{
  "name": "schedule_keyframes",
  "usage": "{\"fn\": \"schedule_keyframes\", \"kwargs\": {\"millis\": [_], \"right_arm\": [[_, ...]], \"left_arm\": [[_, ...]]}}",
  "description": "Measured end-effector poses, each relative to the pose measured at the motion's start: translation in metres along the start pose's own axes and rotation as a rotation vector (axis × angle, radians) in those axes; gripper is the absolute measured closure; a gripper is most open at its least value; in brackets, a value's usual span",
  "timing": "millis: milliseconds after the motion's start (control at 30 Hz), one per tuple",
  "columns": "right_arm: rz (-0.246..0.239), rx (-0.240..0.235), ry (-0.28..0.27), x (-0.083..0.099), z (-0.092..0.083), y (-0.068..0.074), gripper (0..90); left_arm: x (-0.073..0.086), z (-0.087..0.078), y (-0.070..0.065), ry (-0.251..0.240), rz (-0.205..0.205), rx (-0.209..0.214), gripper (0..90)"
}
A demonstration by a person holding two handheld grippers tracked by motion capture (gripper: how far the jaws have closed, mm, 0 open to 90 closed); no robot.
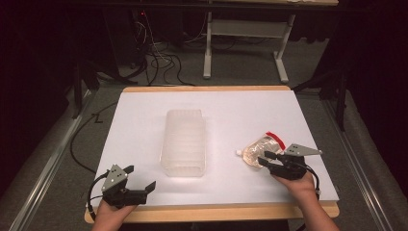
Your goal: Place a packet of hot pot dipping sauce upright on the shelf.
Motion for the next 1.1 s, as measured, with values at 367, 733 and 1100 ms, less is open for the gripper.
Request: {"fn": "schedule_keyframes", "kwargs": {"millis": [367, 733, 1100], "right_arm": [[-0.014, -0.020, 0.107, 0.010, 0.016, 0.005, 59.7], [-0.017, -0.029, 0.164, 0.016, 0.023, 0.005, 61.1], [-0.038, -0.042, 0.179, 0.017, 0.025, 0.005, 66.8]], "left_arm": [[0.001, 0.000, -0.001, 0.008, 0.012, 0.002, 1.5], [0.001, -0.001, -0.001, 0.000, 0.006, 0.009, 1.5], [0.002, 0.001, 0.000, 0.009, 0.003, 0.009, 1.5]]}}
Point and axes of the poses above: each handheld gripper's, and its own axes: z roughly forward along the jaws, x roughly out of its underside, y roughly to its left, the point moved 6 cm from there along z, roughly forward along the jaws, and after that the axes turned 8 degrees about -x, right-handed, at the moved point
